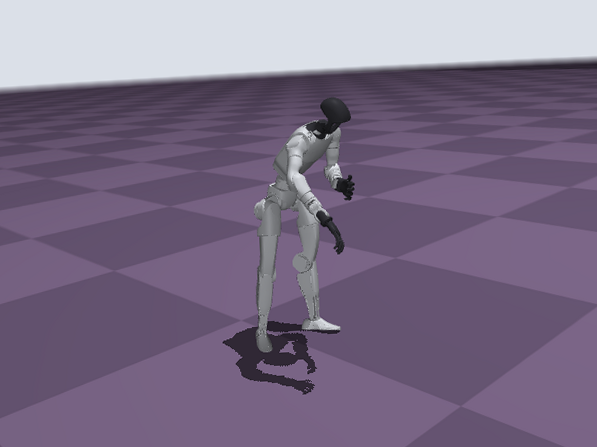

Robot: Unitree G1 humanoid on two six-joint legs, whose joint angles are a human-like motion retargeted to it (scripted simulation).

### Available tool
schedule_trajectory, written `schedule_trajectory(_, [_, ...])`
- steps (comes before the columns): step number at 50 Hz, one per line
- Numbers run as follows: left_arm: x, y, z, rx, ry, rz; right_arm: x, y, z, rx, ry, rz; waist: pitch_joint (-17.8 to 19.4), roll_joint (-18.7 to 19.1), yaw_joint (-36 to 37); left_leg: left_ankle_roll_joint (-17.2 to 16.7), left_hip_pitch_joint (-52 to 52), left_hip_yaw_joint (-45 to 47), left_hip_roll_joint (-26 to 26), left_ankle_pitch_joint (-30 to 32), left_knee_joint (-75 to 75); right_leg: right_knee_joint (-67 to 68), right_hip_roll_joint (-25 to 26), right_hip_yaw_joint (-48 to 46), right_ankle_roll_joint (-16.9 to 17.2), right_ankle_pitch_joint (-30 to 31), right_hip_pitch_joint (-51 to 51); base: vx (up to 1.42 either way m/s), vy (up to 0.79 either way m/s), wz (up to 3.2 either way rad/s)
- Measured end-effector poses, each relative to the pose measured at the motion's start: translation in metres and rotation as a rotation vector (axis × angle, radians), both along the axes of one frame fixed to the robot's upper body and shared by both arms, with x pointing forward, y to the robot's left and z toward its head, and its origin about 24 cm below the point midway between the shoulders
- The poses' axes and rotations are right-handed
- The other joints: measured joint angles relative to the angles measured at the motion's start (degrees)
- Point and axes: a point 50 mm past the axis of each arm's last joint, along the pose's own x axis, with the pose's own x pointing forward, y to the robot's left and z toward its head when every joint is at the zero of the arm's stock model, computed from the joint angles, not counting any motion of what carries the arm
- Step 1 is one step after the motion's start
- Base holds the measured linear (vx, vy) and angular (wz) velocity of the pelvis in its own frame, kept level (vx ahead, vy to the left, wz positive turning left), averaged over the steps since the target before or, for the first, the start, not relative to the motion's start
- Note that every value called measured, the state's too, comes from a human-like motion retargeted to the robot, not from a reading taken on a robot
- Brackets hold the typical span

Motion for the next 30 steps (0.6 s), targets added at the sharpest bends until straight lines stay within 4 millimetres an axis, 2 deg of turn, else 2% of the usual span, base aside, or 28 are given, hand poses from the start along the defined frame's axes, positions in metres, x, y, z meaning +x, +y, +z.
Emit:
schedule_trajectory(2, [0.005, -0.03, 0.025, 0.067, -0.051, 0.002, -0.003, -0.028, 0.033, -0.055, -0.026, -0.14, 0.0, -0.9, -0.3, 0.0, -0.1, 0.0, 0.2, 0.3, 0.0, 0.0, 0.3, -0.2, 0.0, 0.2, -0.1, -0.09, -0.01, -0.02])
schedule_trajectory(5, [0.021, -0.06, 0.042, 0.176, -0.036, 0.08, -0.014, -0.059, 0.069, -0.17, -0.009, -0.332, -0.2, -1.9, -0.3, 0.0, -0.6, 0.4, 0.7, 0.9, 0.0, -0.4, 1.0, -0.2, 0.0, 0.6, -0.6, -0.09, -0.02, -0.15])
schedule_trajectory(7, [0.034, -0.065, 0.038, 0.248, 0.0, 0.148, -0.019, -0.066, 0.077, -0.261, 0.035, -0.393, -0.6, -2.3, -0.1, 0.0, -0.9, 0.8, 1.1, 1.1, 0.0, -0.8, 1.6, 0.0, 0.0, 1.0, -1.1, -0.06, -0.03, -0.25])
schedule_trajectory(10, [0.053, -0.054, 0.024, 0.305, 0.049, 0.219, -0.012, -0.055, 0.075, -0.38, 0.089, -0.349, -1.1, -2.3, 0.2, 0.0, -0.9, 1.6, 1.6, 1.3, 0.0, -1.3, 2.2, 0.6, 0.0, 1.5, -1.3, -0.01, -0.04, -0.29])
schedule_trajectory(13, [0.065, -0.021, -0.008, 0.289, 0.109, 0.232, 0.006, -0.018, 0.048, -0.374, 0.119, -0.157, -1.0, -1.9, 0.2, 0.0, 0.0, 2.6, 1.8, 1.1, 0.0, -1.6, 2.4, 1.7, 0.0, 1.7, -0.9, 0.04, -0.03, -0.29])
schedule_trajectory(16, [0.065, 0.028, -0.06, 0.244, 0.216, 0.241, 0.018, 0.032, -0.004, -0.282, 0.166, 0.077, -0.9, -1.6, 0.0, 0.0, 0.8, 3.5, 1.8, 0.7, 0.0, -1.9, 2.2, 2.8, 0.0, 1.8, -0.7, 0.07, -0.02, -0.27])
schedule_trajectory(19, [0.047, 0.081, -0.121, 0.207, 0.378, 0.278, 0.013, 0.084, -0.067, -0.144, 0.237, 0.284, -0.5, -1.2, -0.2, 0.0, 1.0, 4.3, 1.5, 0.3, 0.0, -2.1, 1.9, 3.7, 0.0, 1.8, -0.8, 0.07, -0.01, -0.2])
schedule_trajectory(21, [0.027, 0.112, -0.158, 0.186, 0.501, 0.31, 0.001, 0.114, -0.106, -0.061, 0.3, 0.39, -0.2, -0.5, -0.2, 0.0, 0.7, 4.6, 1.3, 0.2, 0.0, -2.2, 1.7, 4.1, 0.0, 1.9, -1.2, 0.0, 0.0, 0.0])
schedule_trajectory(23, [0.004, 0.139, -0.187, 0.168, 0.608, 0.341, -0.014, 0.137, -0.138, 0.032, 0.344, 0.467, 0.0, 0.4, -0.1, 0.0, 0.0, 4.8, 1.2, 0.1, 0.0, -2.4, 1.6, 4.2, 0.0, 2.1, -1.9, 0.0, 0.0, 0.0])
schedule_trajectory(25, [-0.019, 0.154, -0.205, 0.154, 0.686, 0.342, -0.026, 0.151, -0.154, 0.112, 0.376, 0.514, 0.0, 1.3, 0.2, 0.0, -1.1, 4.9, 1.1, 0.3, 0.0, -2.6, 1.6, 4.1, 0.0, 2.4, -3.0, 0.0, 0.0, 0.0])
schedule_trajectory(27, [-0.031, 0.158, -0.207, 0.099, 0.722, 0.312, -0.031, 0.154, -0.152, 0.049, 0.39, 0.563, 0.0, 2.0, 0.3, 0.0, -1.7, 4.7, 0.9, 0.4, 0.0, -2.6, 1.5, 3.8, 0.0, 2.5, -3.4, 0.0, 0.0, 0.0])
schedule_trajectory(28, [-0.036, 0.158, -0.202, 0.054, 0.719, 0.305, -0.033, 0.155, -0.147, 0.046, 0.362, 0.599, 0.0, 2.3, 0.2, 0.0, -1.9, 4.5, 0.9, 0.4, 0.0, -2.7, 1.5, 3.5, 0.0, 2.6, -3.5, 0.0, 0.0, 0.0])
schedule_trajectory(30, [-0.034, 0.15, -0.186, -0.009, 0.672, 0.29, -0.026, 0.147, -0.124, -0.043, 0.262, 0.609, 0.0, 2.5, 0.1, 0.0, -2.1, 4.1, 0.9, 0.5, 0.0, -2.7, 1.5, 3.1, 0.0, 2.6, -3.5, -0.01, 0.0, 0.09])
